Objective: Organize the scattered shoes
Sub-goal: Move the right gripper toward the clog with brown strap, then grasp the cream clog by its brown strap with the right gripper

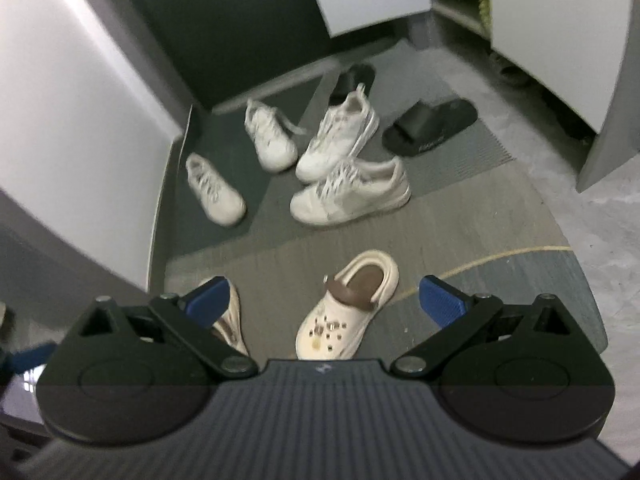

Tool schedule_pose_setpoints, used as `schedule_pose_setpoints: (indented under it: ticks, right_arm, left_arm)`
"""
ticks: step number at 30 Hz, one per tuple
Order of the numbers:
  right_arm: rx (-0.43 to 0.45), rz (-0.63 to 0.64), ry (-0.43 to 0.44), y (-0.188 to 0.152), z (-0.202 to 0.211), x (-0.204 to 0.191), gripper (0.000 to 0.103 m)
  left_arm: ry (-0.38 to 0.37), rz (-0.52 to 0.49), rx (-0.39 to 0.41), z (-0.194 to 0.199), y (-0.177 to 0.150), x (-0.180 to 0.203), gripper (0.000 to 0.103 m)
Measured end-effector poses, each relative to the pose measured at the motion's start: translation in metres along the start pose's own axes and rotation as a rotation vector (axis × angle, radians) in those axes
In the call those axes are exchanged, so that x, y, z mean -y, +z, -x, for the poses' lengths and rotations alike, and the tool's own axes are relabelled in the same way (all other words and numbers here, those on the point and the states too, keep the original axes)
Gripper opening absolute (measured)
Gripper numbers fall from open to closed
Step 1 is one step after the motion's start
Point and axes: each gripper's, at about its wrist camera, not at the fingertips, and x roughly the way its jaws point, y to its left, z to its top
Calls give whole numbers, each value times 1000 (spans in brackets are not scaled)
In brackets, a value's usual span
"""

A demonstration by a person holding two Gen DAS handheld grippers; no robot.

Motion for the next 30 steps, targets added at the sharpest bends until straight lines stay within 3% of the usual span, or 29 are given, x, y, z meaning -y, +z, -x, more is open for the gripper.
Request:
schedule_pose_setpoints:
  ticks: [6,12,15,19,22,26,30]
  right_arm:
    - [-82,110,-38,-6,-27,-24,103]
    - [-138,324,-134,-16,-64,-51,103]
    - [-189,419,-139,-20,-90,-61,103]
    - [-231,555,-139,-21,-135,-71,103]
    - [-266,651,-140,-20,-169,-78,101]
    - [-347,691,-118,-9,-215,-83,100]
    - [-356,622,-39,-3,-269,-82,100]
  left_arm:
    - [-16,15,-10,4,0,-6,101]
    - [-27,27,-12,9,-3,-11,101]
    - [-33,36,-17,13,-6,-15,102]
    - [43,87,-30,18,-8,-19,102]
    - [24,163,-70,21,-12,-22,102]
    - [-44,164,-82,36,-20,-13,102]
    - [-101,170,-124,38,-22,-18,102]
